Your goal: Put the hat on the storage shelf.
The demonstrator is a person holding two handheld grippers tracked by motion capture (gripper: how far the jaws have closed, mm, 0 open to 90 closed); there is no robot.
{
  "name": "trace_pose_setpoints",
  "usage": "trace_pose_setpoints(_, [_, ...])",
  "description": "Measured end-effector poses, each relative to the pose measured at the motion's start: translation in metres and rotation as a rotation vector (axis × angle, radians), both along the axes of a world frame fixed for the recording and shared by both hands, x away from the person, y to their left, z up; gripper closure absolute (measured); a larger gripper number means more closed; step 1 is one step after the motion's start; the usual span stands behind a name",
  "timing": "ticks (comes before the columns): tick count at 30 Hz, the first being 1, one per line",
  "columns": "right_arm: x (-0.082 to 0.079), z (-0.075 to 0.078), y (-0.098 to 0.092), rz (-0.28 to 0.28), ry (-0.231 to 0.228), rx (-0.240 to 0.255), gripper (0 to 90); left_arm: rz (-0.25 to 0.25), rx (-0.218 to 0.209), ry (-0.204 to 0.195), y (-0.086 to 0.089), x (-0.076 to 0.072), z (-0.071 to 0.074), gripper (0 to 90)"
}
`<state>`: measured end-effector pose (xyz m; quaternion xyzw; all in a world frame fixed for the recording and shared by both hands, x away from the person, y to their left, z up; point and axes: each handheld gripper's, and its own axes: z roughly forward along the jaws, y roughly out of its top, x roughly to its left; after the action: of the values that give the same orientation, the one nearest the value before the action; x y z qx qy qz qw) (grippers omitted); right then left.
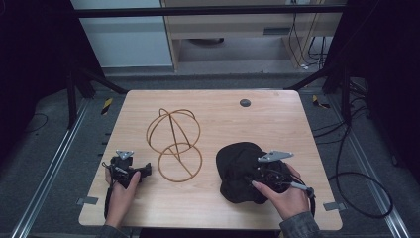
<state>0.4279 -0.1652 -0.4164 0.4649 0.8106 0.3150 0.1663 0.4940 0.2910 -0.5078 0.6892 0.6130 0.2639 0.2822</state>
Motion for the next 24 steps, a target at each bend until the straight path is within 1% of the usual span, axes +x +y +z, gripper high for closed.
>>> trace_pose_setpoints(1, [0.000, -0.001, -0.001, 0.001, 0.002, -0.002, 23.3, -0.001, 0.000, 0.000, 0.000, 0.000, 0.000, 0.0])
trace_pose_setpoints(2, [0.001, -0.001, -0.002, 0.006, 0.005, 0.001, 23.3, -0.001, 0.000, 0.000, 0.000, 0.000, 0.000, 0.0])
trace_pose_setpoints(4, [0.002, -0.001, -0.002, 0.009, 0.007, 0.003, 27.2, -0.002, 0.000, 0.001, 0.000, 0.000, 0.000, 0.0])
trace_pose_setpoints(6, [0.002, 0.000, -0.003, 0.014, 0.019, 0.006, 30.8, -0.003, 0.000, 0.000, 0.000, 0.000, 0.000, 0.0])
trace_pose_setpoints(7, [0.002, 0.000, -0.004, 0.021, 0.030, 0.011, 36.3, -0.004, 0.000, 0.000, 0.000, 0.000, 0.000, 0.0])
trace_pose_setpoints(8, [0.002, 0.000, -0.004, 0.021, 0.030, 0.011, 36.3, -0.004, 0.000, 0.000, -0.001, 0.000, 0.000, 0.0])
trace_pose_setpoints(9, [0.003, -0.001, -0.004, 0.026, 0.037, 0.012, 41.9, -0.005, 0.000, 0.001, -0.001, 0.000, 0.000, 0.0])
trace_pose_setpoints(10, [0.003, -0.001, -0.004, 0.026, 0.037, 0.012, 41.9, -0.006, 0.001, 0.001, -0.001, 0.000, 0.000, 0.0])
trace_pose_setpoints(12, [0.003, -0.001, -0.006, 0.039, 0.050, 0.022, 50.3, -0.006, 0.000, 0.000, -0.001, 0.000, 0.000, 0.0])
trace_pose_setpoints(13, [0.003, -0.001, -0.006, 0.046, 0.065, 0.033, 57.8, -0.005, 0.000, 0.000, -0.001, 0.000, 0.000, 0.0])
trace_pose_setpoints(14, [0.003, -0.001, -0.006, 0.046, 0.065, 0.033, 57.8, -0.005, 0.000, 0.000, -0.001, 0.000, 0.000, 0.0])
trace_pose_setpoints(17, [0.005, 0.000, -0.007, 0.058, 0.067, 0.045, 69.6, -0.005, 0.000, 0.000, -0.001, 0.000, 0.000, 0.0])
trace_pose_setpoints(18, [0.007, 0.001, -0.008, 0.065, 0.067, 0.055, 76.2, -0.005, 0.000, 0.000, -0.001, 0.000, 0.000, 0.0])
trace_pose_setpoints(19, [0.007, 0.001, -0.008, 0.065, 0.067, 0.055, 76.2, -0.005, 0.000, 0.000, -0.001, 0.000, 0.000, 0.0])
trace_pose_setpoints(21, [0.009, 0.003, -0.007, 0.074, 0.072, 0.056, 79.9, -0.006, 0.000, 0.000, -0.001, 0.000, 0.000, 0.0])
trace_pose_setpoints(23, [0.013, 0.007, -0.007, 0.089, 0.077, 0.068, 83.2, -0.006, 0.000, 0.000, -0.001, 0.000, 0.000, 0.0])
trace_pose_setpoints(24, [0.013, 0.007, -0.007, 0.089, 0.077, 0.068, 83.2, -0.006, 0.000, 0.000, -0.001, 0.000, 0.000, 0.0])
